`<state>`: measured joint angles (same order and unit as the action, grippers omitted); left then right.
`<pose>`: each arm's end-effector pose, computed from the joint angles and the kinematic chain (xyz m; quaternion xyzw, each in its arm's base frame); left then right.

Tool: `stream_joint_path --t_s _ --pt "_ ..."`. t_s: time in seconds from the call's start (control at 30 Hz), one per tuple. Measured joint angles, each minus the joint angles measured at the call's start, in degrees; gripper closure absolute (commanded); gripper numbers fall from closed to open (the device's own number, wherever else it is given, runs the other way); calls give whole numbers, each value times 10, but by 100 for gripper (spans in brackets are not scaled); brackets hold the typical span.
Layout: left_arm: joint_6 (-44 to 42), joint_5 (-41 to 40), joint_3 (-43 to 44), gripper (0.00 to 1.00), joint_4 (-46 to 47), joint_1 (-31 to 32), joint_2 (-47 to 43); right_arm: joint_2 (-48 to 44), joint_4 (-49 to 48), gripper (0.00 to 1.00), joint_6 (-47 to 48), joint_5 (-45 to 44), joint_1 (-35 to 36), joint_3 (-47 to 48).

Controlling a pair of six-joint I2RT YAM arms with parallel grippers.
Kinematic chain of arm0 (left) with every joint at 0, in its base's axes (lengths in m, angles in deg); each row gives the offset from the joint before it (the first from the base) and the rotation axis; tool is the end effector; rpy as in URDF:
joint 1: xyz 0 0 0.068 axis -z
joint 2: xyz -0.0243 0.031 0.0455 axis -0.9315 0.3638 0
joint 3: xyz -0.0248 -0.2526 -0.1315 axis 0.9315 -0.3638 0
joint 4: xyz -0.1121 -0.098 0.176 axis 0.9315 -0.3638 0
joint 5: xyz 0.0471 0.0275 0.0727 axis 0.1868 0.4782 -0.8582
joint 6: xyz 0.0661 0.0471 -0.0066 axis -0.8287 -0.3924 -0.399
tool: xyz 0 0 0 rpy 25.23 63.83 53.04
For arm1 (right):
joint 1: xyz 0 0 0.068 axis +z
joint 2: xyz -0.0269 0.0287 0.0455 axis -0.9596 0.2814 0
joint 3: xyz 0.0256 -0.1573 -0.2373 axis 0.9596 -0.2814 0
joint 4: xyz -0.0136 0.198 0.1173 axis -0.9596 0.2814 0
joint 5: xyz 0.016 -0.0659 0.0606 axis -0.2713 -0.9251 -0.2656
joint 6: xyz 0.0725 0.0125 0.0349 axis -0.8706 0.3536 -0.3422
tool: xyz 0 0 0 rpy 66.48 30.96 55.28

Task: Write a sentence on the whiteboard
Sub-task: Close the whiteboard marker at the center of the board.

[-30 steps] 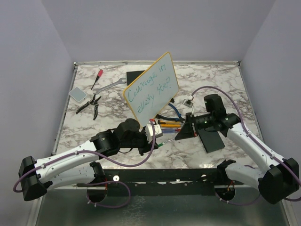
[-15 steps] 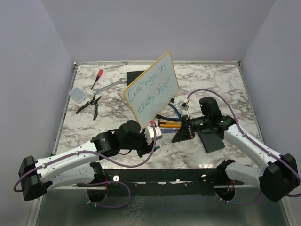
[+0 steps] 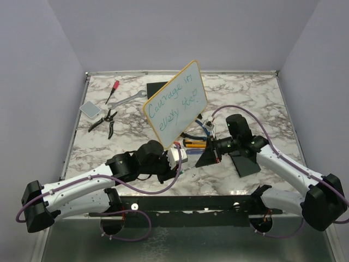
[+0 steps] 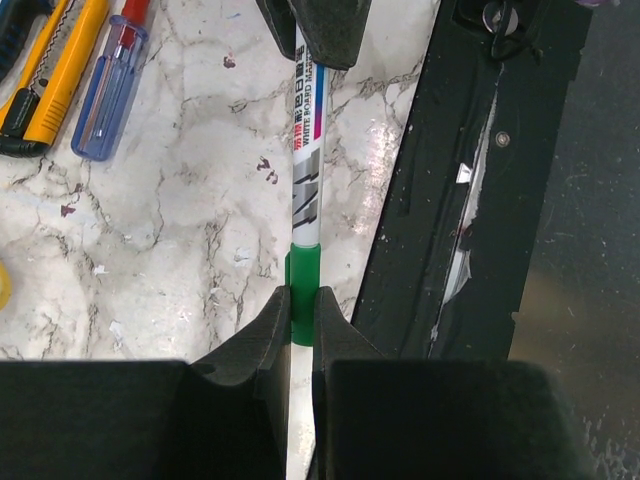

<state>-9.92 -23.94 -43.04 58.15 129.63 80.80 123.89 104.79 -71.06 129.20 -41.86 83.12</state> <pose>0.0750 -0.1729 0.2641 0.5051 0.7215 -0.3297 0.3402 0.1415 0.1596 0.2619 -0.2807 0.7632 0.5689 0.1231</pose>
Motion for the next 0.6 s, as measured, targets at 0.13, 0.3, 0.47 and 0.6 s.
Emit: stream_joint_path --t_s 0.13,0.3,0.47,0.6 --pt "-3 0 -1 100 2 -1 0 -13 21 99 3 -34 8 9" --pt "-15 -13 0 87 32 -4 0 -53 69 99 11 -120 20 49" --pt "-24 -42 1 69 61 -5 -13 -77 94 99 19 -177 28 70" --pt "-27 -63 20 55 90 -5 -29 -81 109 99 21 -219 32 72"
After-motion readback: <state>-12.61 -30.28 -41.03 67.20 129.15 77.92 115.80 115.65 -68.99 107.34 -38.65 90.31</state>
